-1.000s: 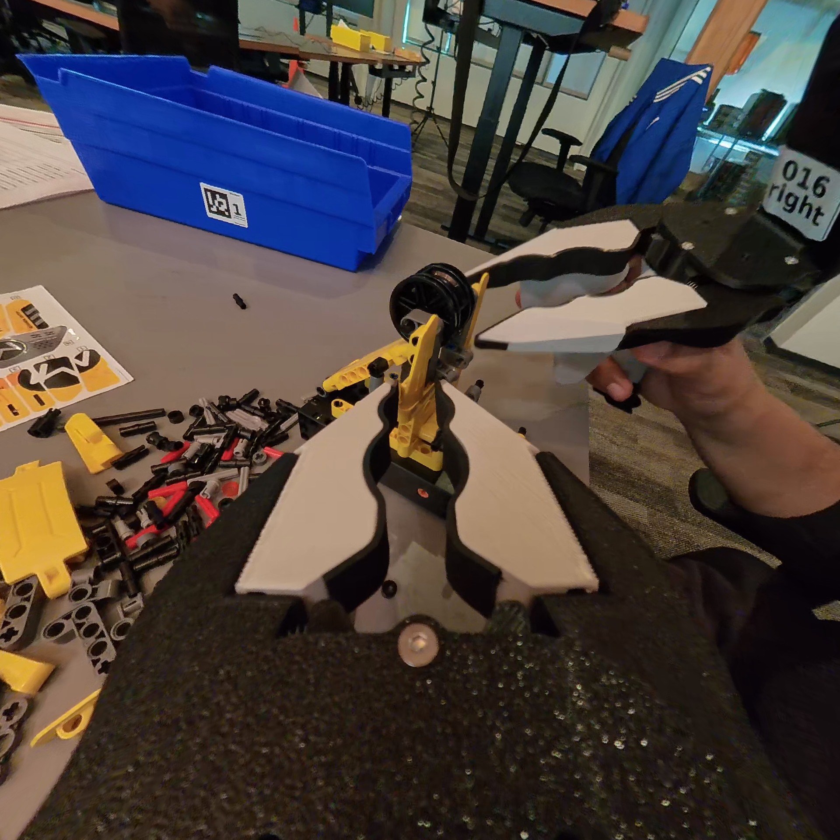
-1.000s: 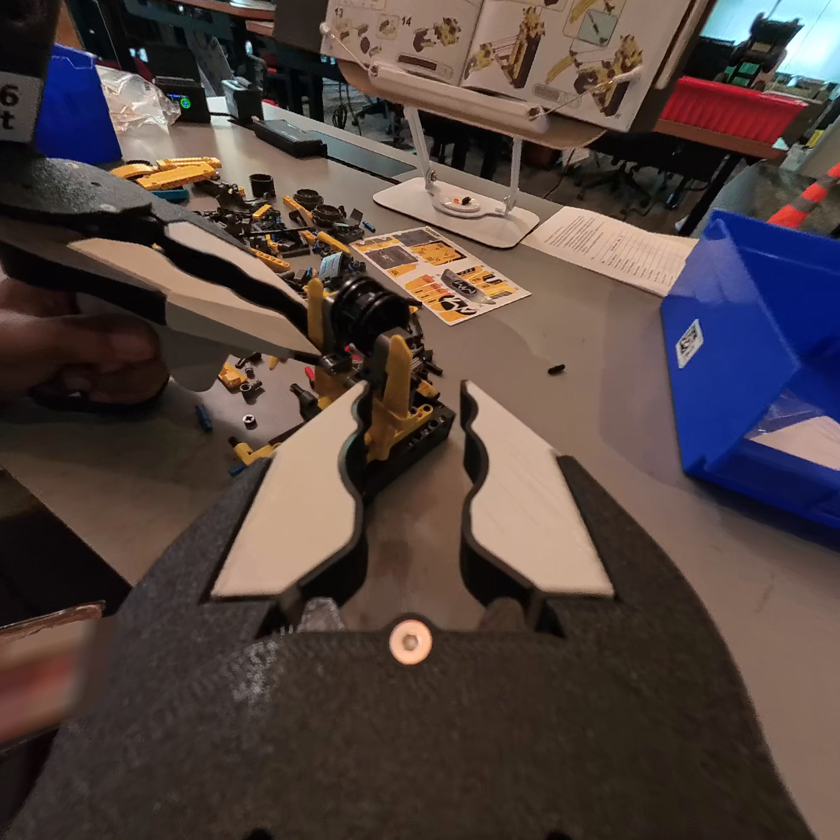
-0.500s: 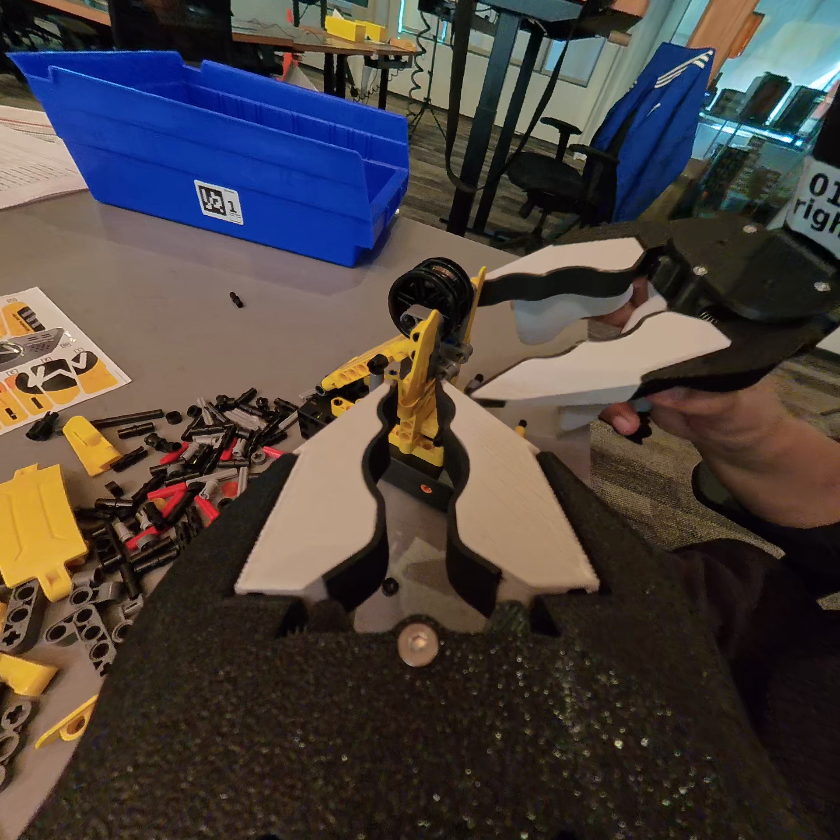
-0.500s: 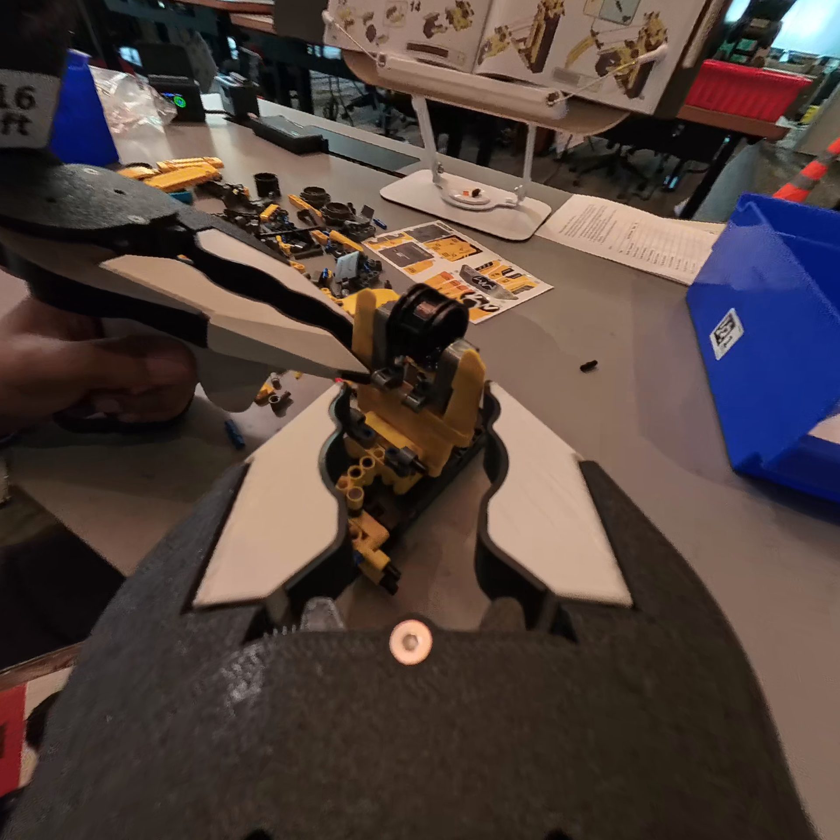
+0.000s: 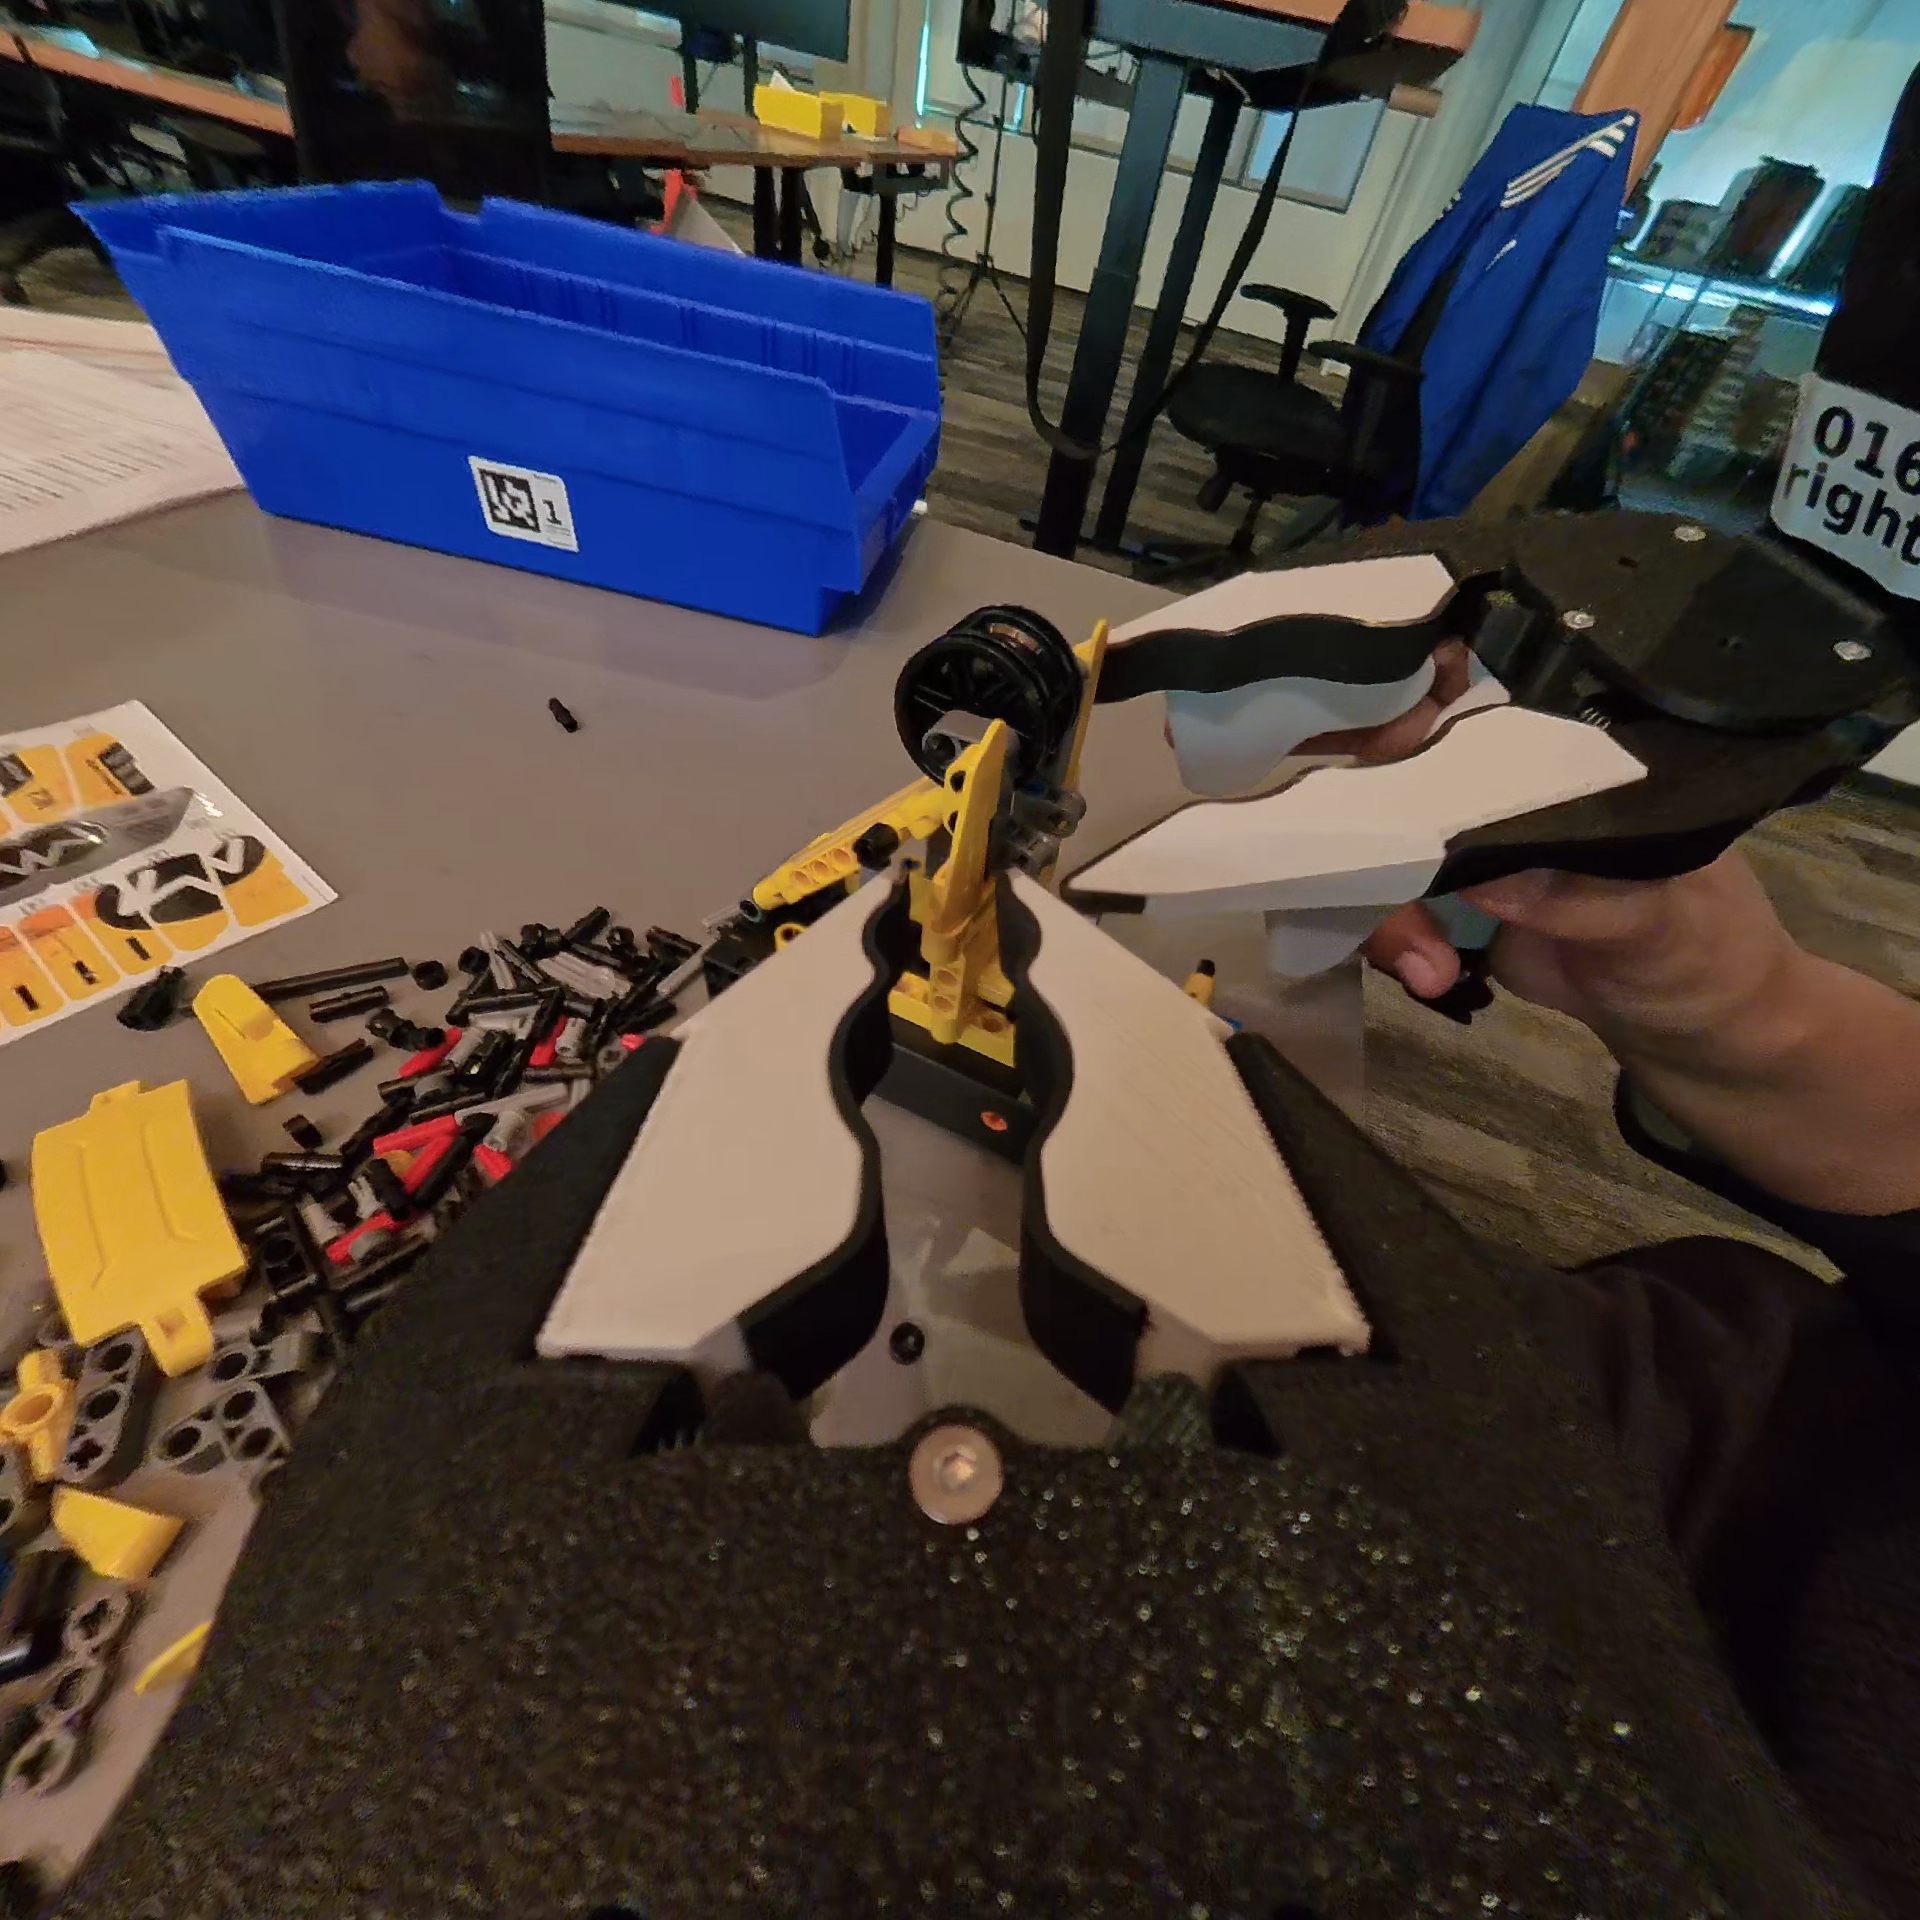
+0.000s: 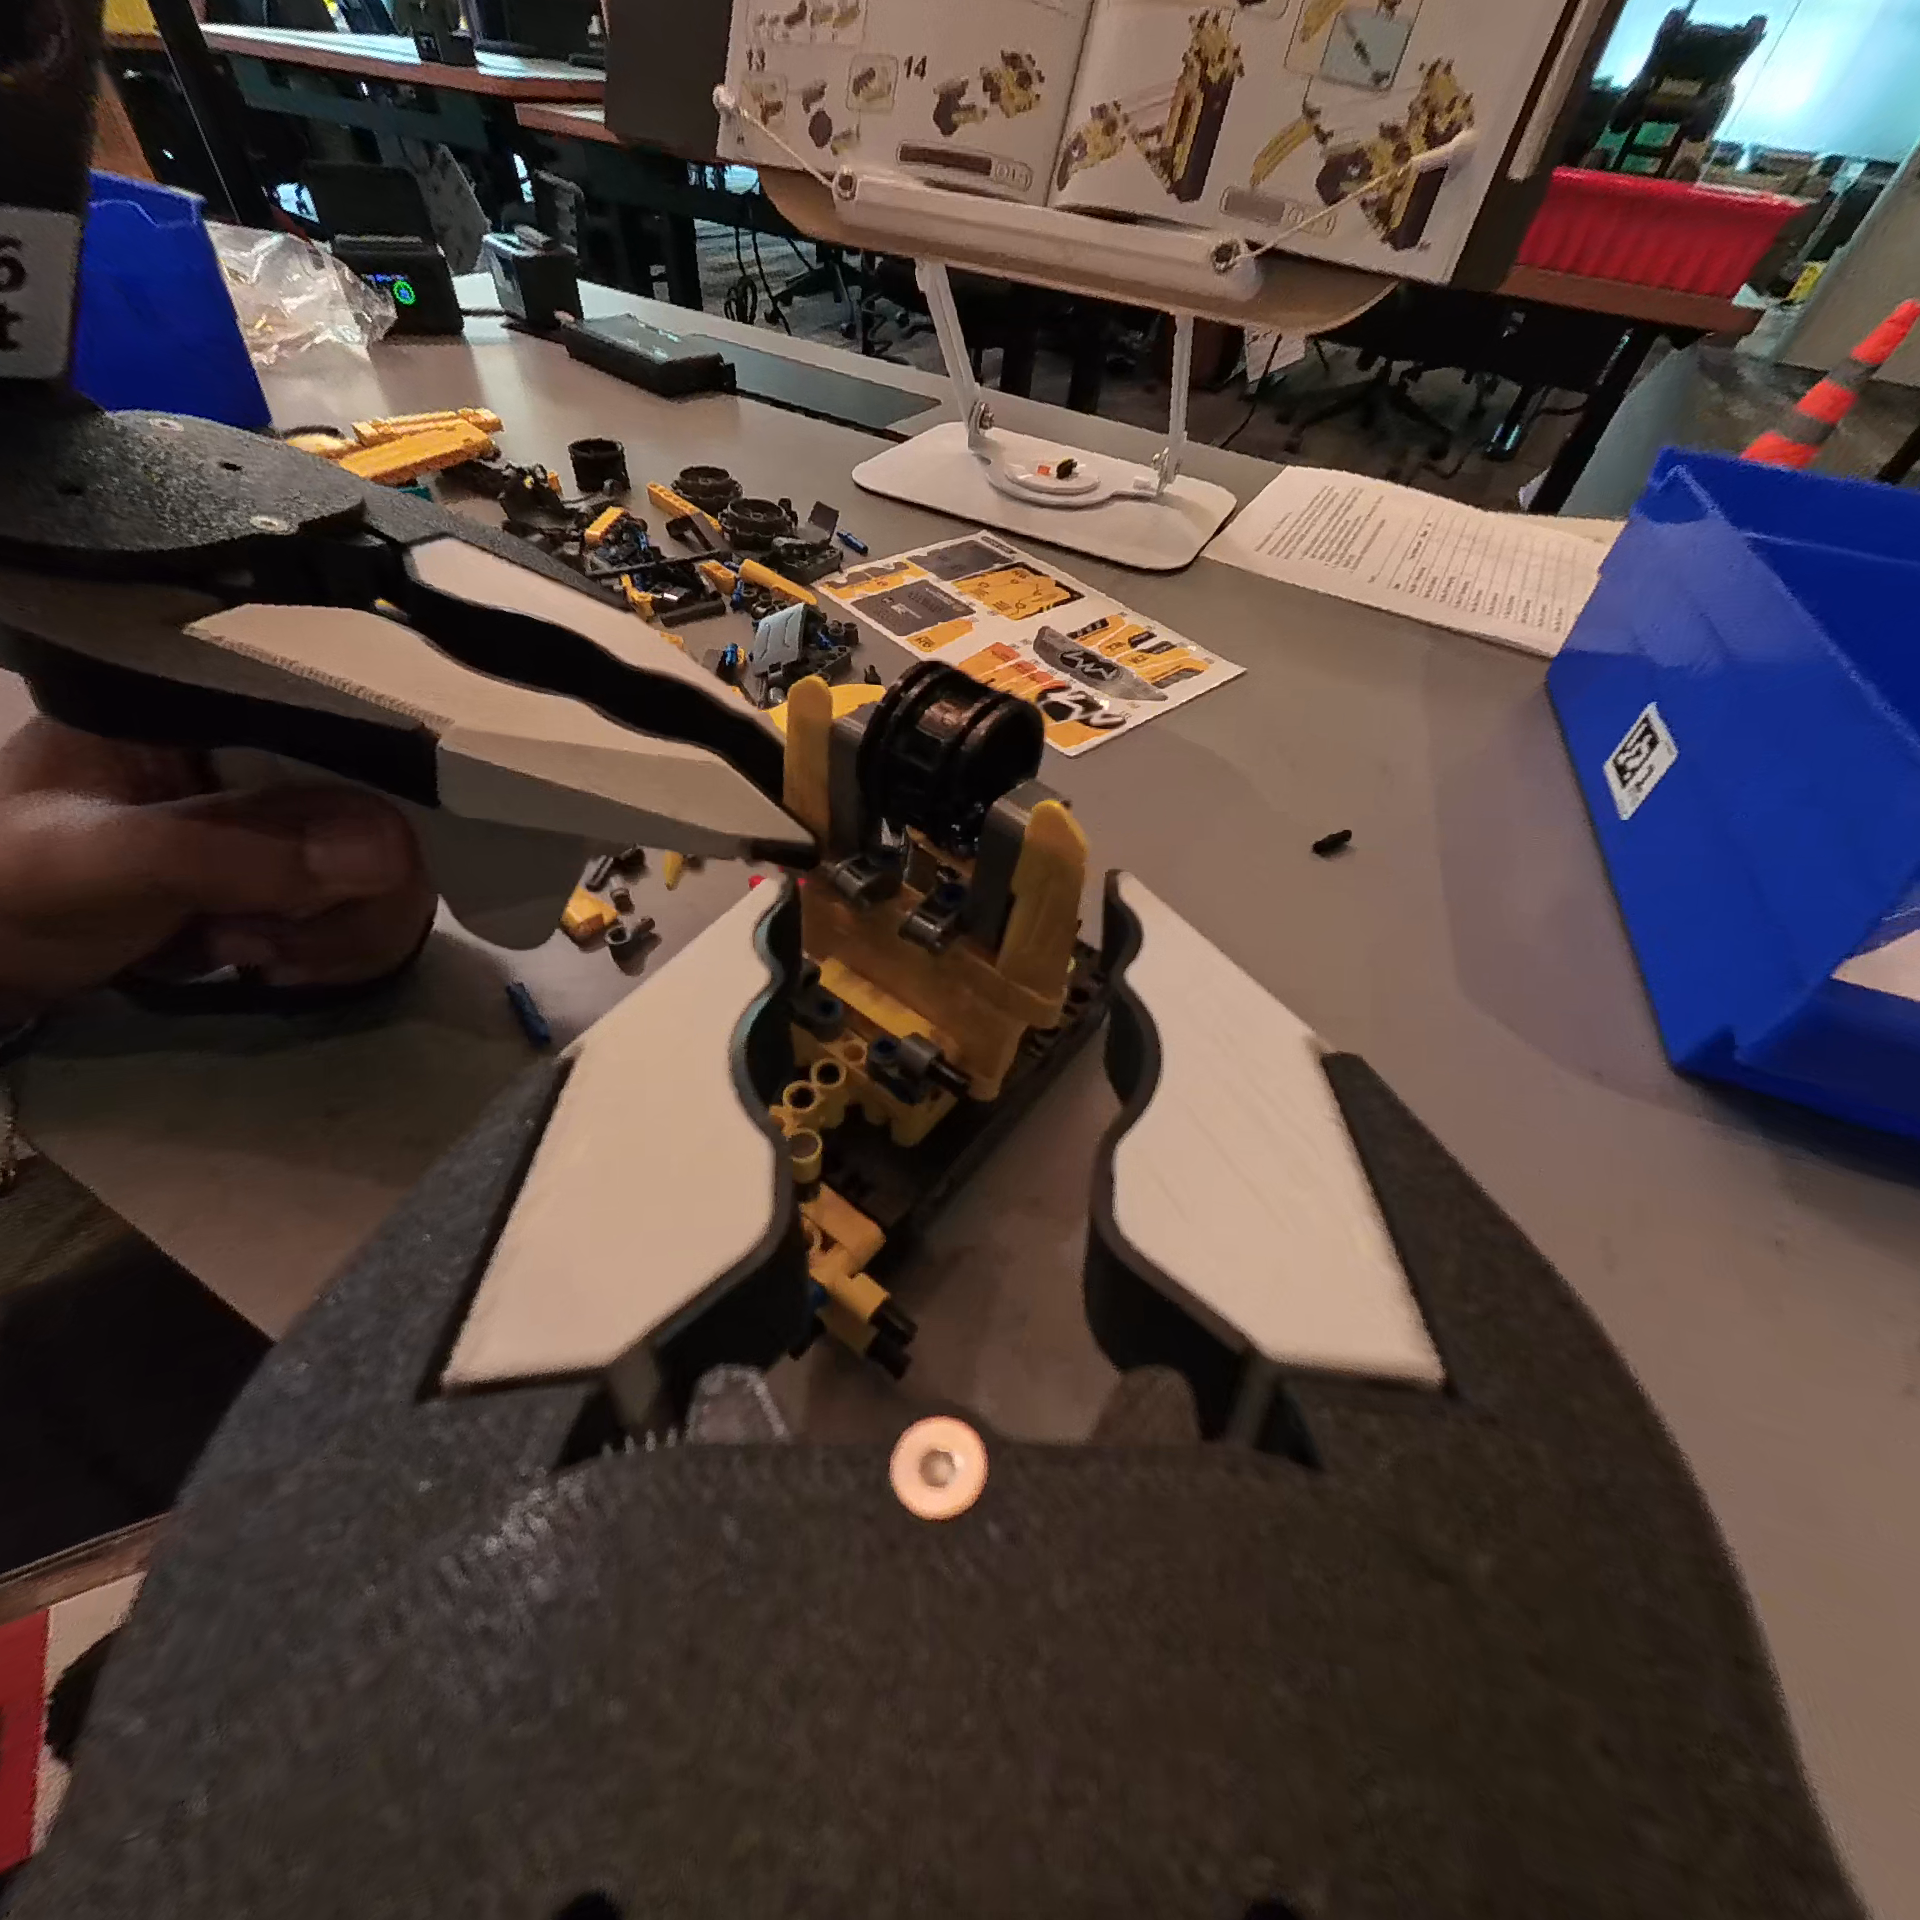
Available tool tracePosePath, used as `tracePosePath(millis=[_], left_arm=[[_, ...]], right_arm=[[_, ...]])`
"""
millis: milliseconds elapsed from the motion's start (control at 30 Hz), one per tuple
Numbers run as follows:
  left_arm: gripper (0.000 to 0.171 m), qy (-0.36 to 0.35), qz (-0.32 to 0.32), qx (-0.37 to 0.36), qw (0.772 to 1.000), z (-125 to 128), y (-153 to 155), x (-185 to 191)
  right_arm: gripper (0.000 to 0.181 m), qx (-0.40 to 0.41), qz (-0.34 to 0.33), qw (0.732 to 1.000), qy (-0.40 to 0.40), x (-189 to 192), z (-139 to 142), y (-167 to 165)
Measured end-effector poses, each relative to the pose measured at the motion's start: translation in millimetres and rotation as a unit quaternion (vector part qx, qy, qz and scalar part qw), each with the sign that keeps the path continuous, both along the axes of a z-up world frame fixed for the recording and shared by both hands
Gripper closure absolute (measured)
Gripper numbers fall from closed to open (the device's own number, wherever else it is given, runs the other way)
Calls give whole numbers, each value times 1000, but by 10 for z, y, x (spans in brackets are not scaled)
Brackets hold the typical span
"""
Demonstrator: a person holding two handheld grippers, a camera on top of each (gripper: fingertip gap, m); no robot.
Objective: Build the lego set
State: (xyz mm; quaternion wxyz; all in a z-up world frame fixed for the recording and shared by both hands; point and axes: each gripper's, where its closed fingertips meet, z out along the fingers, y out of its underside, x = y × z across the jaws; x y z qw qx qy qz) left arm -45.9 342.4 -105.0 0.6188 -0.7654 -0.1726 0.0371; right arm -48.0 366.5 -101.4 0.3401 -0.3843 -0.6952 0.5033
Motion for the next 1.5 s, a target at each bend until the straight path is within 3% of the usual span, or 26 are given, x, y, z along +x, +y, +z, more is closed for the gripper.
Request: tracePosePath(millis=[1500], left_arm=[[161,2,-4,-7,1000,-27,8,-6]], right_arm=[[140,-34,38,999,-16,-13,-34,-24]])
